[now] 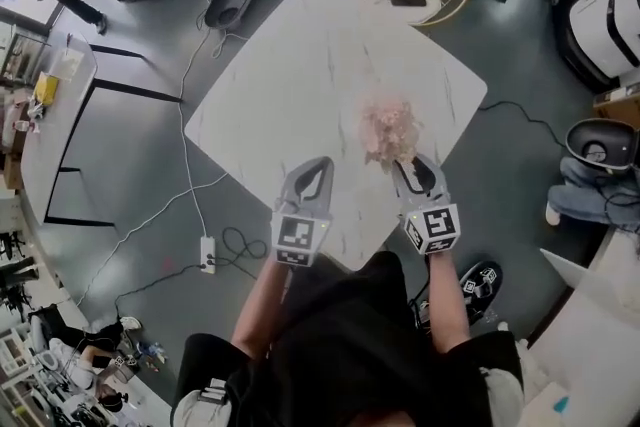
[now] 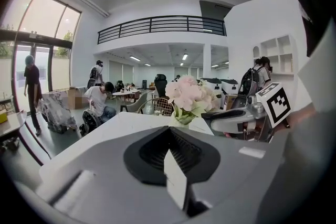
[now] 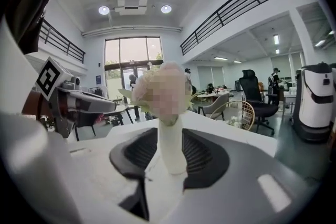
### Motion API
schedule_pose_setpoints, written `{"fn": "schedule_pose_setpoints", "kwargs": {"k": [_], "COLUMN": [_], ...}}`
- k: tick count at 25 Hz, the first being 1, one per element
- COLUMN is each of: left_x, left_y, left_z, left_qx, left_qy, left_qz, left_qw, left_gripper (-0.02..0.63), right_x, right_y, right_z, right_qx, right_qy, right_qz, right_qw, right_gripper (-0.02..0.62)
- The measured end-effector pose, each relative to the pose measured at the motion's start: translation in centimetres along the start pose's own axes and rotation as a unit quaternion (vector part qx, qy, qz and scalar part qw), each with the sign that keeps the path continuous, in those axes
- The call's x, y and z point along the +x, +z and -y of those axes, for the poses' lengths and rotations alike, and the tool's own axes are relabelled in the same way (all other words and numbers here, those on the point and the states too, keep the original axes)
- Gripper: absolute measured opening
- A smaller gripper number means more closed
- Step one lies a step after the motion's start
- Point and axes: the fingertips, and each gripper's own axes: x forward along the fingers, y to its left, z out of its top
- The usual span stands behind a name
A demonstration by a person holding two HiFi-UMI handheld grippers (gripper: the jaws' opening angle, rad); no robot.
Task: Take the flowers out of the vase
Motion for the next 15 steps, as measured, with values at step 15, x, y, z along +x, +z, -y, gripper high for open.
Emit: {"fn": "schedule_pose_setpoints", "kwargs": {"k": [15], "left_x": [2.7], "left_y": [-0.8], "left_z": [-2.1], "left_qx": [-0.029], "left_qy": [0.049], "left_qz": [-0.02], "left_qw": [0.9982], "left_gripper": [0.008], "right_x": [5.5], "right_y": [1.6], "right_z": [0.2], "right_qx": [-0.06], "right_qy": [0.077], "right_qz": [0.02], "right_qw": [0.995], "right_gripper": [0.347]}}
